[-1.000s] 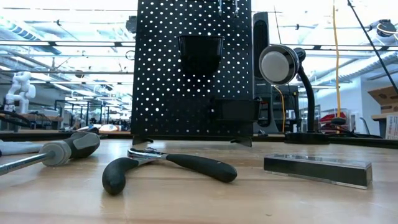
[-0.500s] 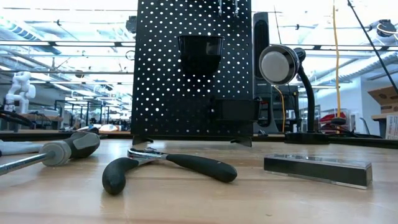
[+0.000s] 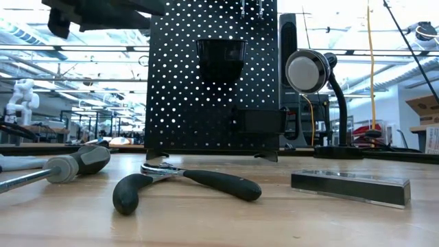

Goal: Hang tools onto peg board
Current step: Hang the silver wrench on the black pegboard

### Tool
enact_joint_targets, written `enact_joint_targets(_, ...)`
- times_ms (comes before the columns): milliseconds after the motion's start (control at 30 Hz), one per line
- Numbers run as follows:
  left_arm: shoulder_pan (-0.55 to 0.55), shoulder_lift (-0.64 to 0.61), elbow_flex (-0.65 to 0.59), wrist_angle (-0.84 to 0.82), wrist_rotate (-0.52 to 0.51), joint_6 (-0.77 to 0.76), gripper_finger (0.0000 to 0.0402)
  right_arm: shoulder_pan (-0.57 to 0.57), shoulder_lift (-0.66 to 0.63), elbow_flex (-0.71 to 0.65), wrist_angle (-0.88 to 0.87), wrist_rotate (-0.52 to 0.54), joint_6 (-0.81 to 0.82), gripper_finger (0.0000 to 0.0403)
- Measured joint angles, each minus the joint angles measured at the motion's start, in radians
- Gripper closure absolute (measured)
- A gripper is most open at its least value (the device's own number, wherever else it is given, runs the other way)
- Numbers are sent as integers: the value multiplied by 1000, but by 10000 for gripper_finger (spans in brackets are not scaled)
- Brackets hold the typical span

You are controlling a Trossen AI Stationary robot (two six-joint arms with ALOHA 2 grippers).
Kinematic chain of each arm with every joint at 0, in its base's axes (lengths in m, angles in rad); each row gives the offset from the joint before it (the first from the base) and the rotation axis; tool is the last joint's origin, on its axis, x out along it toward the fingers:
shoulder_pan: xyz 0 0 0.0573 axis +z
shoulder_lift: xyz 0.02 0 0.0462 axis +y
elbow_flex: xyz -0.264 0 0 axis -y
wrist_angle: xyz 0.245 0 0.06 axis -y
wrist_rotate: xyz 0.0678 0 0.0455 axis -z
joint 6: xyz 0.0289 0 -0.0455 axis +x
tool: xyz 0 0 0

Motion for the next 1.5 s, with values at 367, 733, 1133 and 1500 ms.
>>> enact_joint_targets(367,-1,0,0,-29,8,20,215,90,-3,-7,216,290,-226,398)
enact_joint_targets(733,-1,0,0,-29,10,19,215,107,-2,-210,675,351,-257,398)
enact_joint_targets(1133,6,0,0,-29,11,18,215,56,-2,-232,682,256,-240,398)
enact_joint_targets(1500,10,0,0,-29,16,17,215,23,-2,-232,612,228,-231,398)
